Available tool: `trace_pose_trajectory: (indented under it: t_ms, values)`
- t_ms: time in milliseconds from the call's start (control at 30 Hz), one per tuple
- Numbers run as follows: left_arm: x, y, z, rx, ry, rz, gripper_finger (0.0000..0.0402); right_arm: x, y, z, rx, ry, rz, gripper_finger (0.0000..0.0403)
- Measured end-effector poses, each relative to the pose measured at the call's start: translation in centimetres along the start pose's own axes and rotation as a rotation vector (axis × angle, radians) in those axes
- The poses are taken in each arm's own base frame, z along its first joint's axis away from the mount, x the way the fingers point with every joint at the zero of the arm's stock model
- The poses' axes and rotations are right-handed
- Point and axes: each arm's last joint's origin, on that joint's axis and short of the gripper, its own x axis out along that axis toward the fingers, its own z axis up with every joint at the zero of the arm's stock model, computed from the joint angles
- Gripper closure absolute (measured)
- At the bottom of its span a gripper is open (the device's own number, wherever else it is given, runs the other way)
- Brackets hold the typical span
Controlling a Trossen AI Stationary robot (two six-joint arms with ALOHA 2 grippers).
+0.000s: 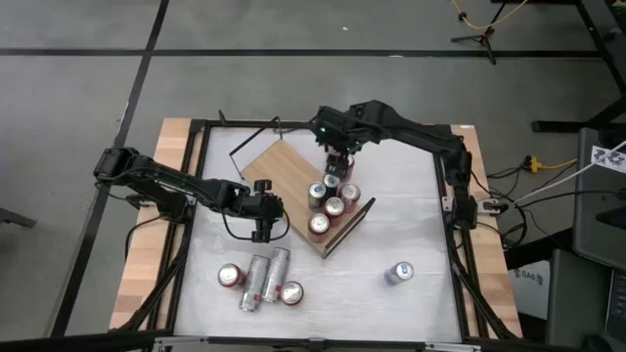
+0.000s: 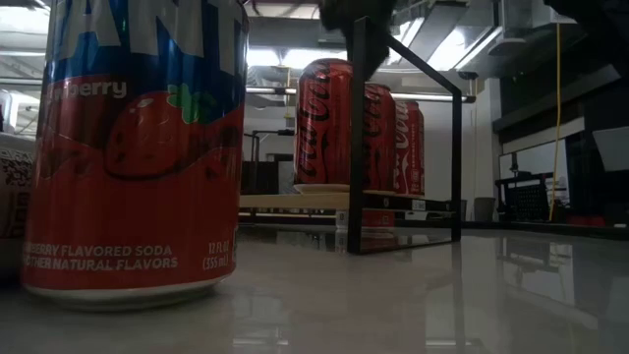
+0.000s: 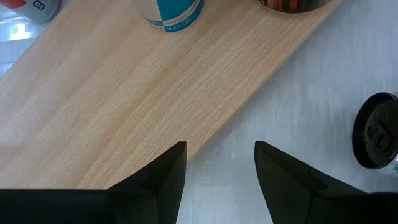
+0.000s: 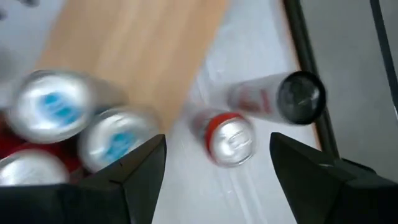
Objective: Place canned beverage on shelf
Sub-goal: Put the blue soda can on the shelf aligned with the other blue soda cans
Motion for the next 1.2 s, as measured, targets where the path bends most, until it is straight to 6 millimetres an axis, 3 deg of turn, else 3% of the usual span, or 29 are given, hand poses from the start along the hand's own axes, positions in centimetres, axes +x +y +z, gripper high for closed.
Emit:
trace_pose_trajectory:
  t_ms: [267, 500, 700, 1033, 1200]
  values:
    - [0.0, 0.0, 0.0, 0.000, 0.000, 0.000, 0.0221, -4.0, 5.7, -1.3, -0.080, -0.036, 0.058, 0.0125]
    - [0.0, 0.0, 0.2, -0.022, -0.019, -0.001, 0.0221, -6.8, 10.8, -4.1, -0.101, -0.064, 0.117, 0.0125]
    - [0.0, 0.0, 0.2, -0.034, -0.026, -0.002, 0.0221, -8.9, 14.7, -8.6, -0.052, -0.039, 0.139, 0.0125]
    - [0.0, 0.0, 0.2, -0.036, -0.026, -0.003, 0.0221, -10.6, 21.8, -17.5, 0.117, 0.046, 0.164, 0.0125]
    - [0.0, 0.0, 0.2, -0.036, -0.026, -0.003, 0.0221, -10.8, 24.0, -20.5, 0.210, 0.066, 0.149, 0.0125]
